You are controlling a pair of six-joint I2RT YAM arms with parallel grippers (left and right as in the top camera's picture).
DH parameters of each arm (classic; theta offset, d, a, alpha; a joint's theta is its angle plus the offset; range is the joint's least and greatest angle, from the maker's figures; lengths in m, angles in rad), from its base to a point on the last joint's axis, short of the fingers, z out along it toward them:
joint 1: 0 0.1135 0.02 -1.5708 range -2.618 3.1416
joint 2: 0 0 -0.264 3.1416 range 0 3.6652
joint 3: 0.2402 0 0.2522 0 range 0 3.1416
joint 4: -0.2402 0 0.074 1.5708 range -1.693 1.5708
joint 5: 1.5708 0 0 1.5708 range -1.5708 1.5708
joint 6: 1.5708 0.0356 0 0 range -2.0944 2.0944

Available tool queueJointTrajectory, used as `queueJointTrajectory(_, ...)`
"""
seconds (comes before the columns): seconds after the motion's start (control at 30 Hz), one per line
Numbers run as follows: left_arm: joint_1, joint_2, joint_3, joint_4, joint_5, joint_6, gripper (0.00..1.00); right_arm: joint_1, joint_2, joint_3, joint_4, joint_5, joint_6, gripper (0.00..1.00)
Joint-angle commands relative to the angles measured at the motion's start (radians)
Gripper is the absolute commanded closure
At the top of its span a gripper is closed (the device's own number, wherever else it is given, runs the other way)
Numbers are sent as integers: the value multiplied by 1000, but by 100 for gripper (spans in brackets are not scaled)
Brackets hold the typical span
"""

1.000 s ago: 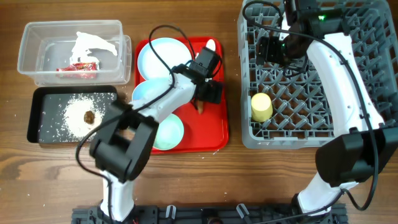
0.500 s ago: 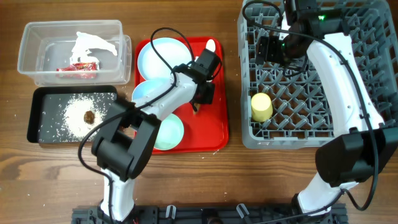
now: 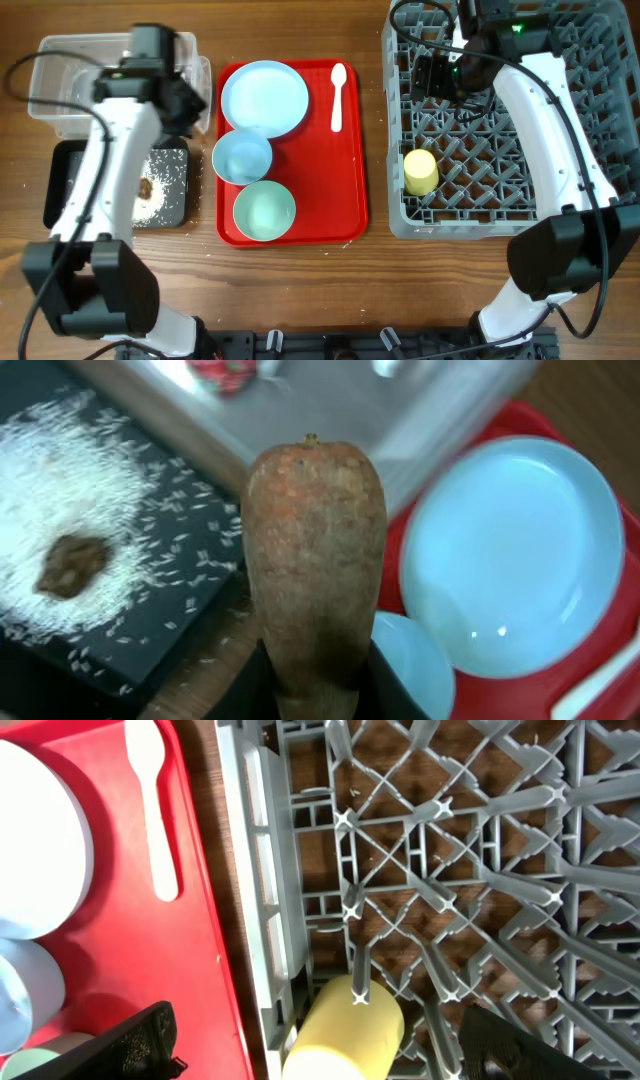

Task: Sort waste into correct bins and load items into the dishwasher rack
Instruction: 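Grasp the carrot scrap with the left gripper and drop it on the black tray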

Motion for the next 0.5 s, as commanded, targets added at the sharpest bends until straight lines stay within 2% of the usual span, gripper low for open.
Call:
queueJointTrajectory(0.0,160,-14,-13,-9,-6,-96,89,1,-19,19,14,-10,0,8)
queueJointTrajectory(0.03,200,-8,-52,36,-6,-134,87,1,-19,19,21,-10,0,7)
queueJointTrajectory(0.1,258,18,-151,134,-6,-148,88,1,-19,19,21,-10,0,7)
queueJointTrajectory(0.17,293,53,-237,212,-10,-221,88,1,-19,19,20,-10,0,8)
queueJointTrajectory(0.27,312,101,-344,321,-10,-238,87,1,-19,19,20,-9,0,7)
queueJointTrajectory(0.3,312,106,-355,327,-10,-238,79,1,-19,19,20,-9,0,7)
queueJointTrajectory(0.33,312,106,-356,327,-10,-238,66,1,-19,19,20,-10,0,7)
queueJointTrajectory(0.4,312,105,-354,327,-8,-230,66,1,-19,19,20,-10,0,7)
queueJointTrajectory(0.43,312,95,-349,329,10,-203,64,1,-19,19,20,-10,0,2)
queueJointTrajectory(0.47,312,82,-343,329,18,-178,62,1,-19,19,20,-10,0,1)
